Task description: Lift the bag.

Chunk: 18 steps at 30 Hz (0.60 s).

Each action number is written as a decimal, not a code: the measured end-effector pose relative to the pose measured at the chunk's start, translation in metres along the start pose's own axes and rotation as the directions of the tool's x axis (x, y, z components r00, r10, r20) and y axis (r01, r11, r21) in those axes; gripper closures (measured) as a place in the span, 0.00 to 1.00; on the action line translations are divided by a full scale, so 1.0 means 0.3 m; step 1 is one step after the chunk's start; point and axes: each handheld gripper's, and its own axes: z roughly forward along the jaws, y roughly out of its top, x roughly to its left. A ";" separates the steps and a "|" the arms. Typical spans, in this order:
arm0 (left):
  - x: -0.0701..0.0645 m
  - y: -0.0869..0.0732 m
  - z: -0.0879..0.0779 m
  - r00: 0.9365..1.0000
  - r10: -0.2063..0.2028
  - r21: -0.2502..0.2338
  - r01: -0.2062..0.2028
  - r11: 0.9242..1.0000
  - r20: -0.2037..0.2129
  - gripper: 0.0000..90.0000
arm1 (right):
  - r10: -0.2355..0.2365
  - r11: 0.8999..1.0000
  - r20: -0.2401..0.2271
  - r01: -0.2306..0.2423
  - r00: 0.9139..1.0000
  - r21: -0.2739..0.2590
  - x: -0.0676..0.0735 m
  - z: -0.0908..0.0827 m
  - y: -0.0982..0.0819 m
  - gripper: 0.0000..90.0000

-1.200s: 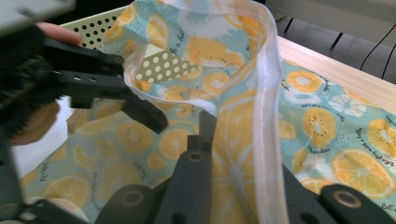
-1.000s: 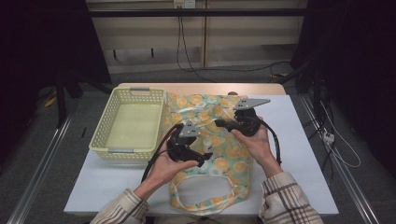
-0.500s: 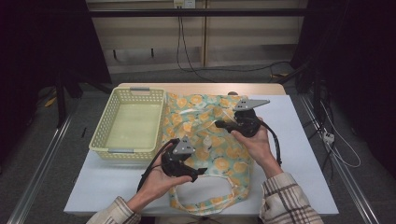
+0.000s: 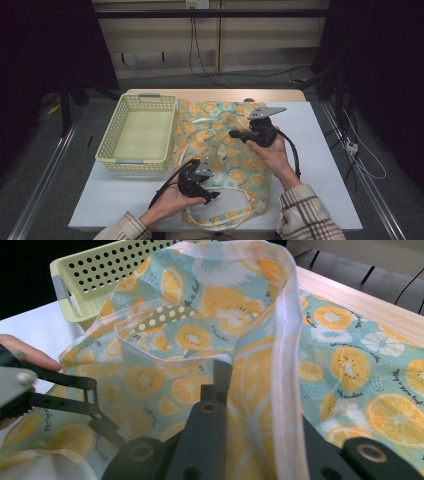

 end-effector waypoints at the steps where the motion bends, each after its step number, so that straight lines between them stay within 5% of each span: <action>1: 0.011 -0.001 0.007 1.000 -0.004 0.014 0.004 1.000 0.010 0.38 | -0.001 1.000 -0.001 0.001 1.000 0.001 0.001 0.000 0.000 1.00; 3: 0.029 -0.006 0.017 0.996 -0.074 -0.013 0.075 0.997 0.053 0.34 | -0.006 1.000 -0.002 0.006 1.000 0.000 0.007 0.000 0.000 1.00; 7: 0.040 -0.006 0.017 0.995 -0.079 -0.015 0.080 0.997 0.058 0.39 | -0.009 1.000 -0.001 0.009 1.000 0.002 0.012 0.000 0.000 1.00; 11: 0.075 -0.012 0.013 0.992 -0.107 -0.032 0.109 0.993 0.058 0.62 | -0.006 1.000 0.003 0.006 1.000 0.005 0.010 0.000 -0.001 1.00; 16: 0.081 -0.008 0.012 0.992 -0.116 -0.020 0.117 0.993 0.048 0.72 | -0.007 1.000 0.003 0.007 1.000 0.009 0.009 0.006 -0.004 1.00; 18: 0.089 -0.009 0.015 0.989 -0.134 -0.032 0.136 0.990 0.055 0.85 | -0.007 1.000 0.003 0.007 1.000 0.011 0.009 0.008 -0.006 1.00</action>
